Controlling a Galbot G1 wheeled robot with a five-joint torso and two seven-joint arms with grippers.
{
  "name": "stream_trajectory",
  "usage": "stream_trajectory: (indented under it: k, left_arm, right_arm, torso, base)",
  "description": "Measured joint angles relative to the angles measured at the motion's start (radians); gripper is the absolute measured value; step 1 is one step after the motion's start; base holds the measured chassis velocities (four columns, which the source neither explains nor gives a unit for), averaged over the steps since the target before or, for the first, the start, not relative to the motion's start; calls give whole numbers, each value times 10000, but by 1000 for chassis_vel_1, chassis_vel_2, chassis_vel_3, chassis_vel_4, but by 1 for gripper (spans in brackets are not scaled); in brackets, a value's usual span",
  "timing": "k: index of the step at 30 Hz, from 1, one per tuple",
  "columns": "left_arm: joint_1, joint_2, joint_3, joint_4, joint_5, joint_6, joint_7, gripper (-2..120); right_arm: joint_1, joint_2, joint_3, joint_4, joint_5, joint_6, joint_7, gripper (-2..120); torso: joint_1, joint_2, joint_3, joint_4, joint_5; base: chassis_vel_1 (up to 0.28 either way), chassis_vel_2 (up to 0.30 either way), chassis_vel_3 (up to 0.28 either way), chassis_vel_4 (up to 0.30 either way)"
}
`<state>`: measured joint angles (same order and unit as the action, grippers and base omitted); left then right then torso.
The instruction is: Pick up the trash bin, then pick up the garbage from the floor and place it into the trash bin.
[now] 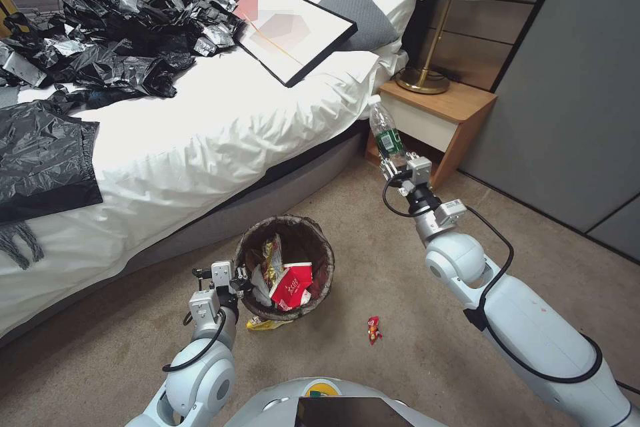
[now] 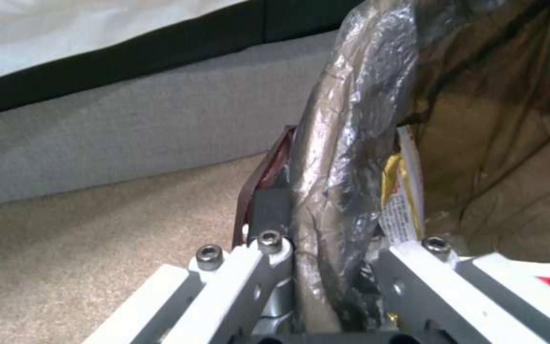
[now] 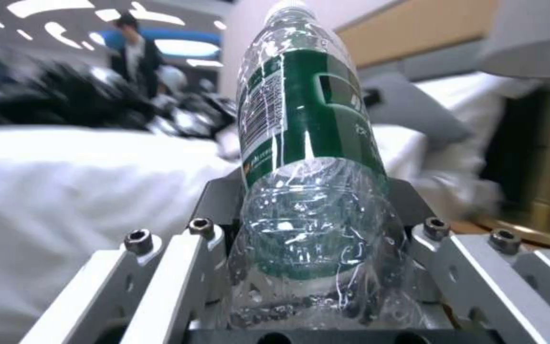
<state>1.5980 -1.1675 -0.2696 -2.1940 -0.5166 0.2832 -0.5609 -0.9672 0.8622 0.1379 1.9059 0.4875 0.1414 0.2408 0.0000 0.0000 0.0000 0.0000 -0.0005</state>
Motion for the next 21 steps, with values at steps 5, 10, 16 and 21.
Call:
stream_trajectory:
  k: [5, 10, 16, 21]
  left_arm:
    - [-59, 40, 98, 26, -2, 29, -1, 4]
    - [-131, 81, 212, 39, 5, 57, 1, 4]
    - [-159, 131, 232, -17, 1, 78, -1, 4]
    - [-162, 136, 283, -66, -1, 85, -12, 4]
  right_arm:
    - [89, 70, -285, 878, 241, -70, 71, 36]
    - [307, 184, -1006, 1898, 579, -244, 26, 36]
    - [595, 74, -2588, 2402, 663, -363, -157, 36]
    - [633, -54, -4050, 2122, 260, -301, -379, 36]
  torso:
    - [0, 0, 1, -2, 5]
    - [0, 0, 0, 2, 3]
    - [0, 0, 0, 1, 3]
    - [0, 0, 0, 0, 4]
  base:
    - [0, 0, 0, 0]
    - [0, 0, 0, 0]
    - [0, 0, 0, 0]
    - [0, 0, 0, 0]
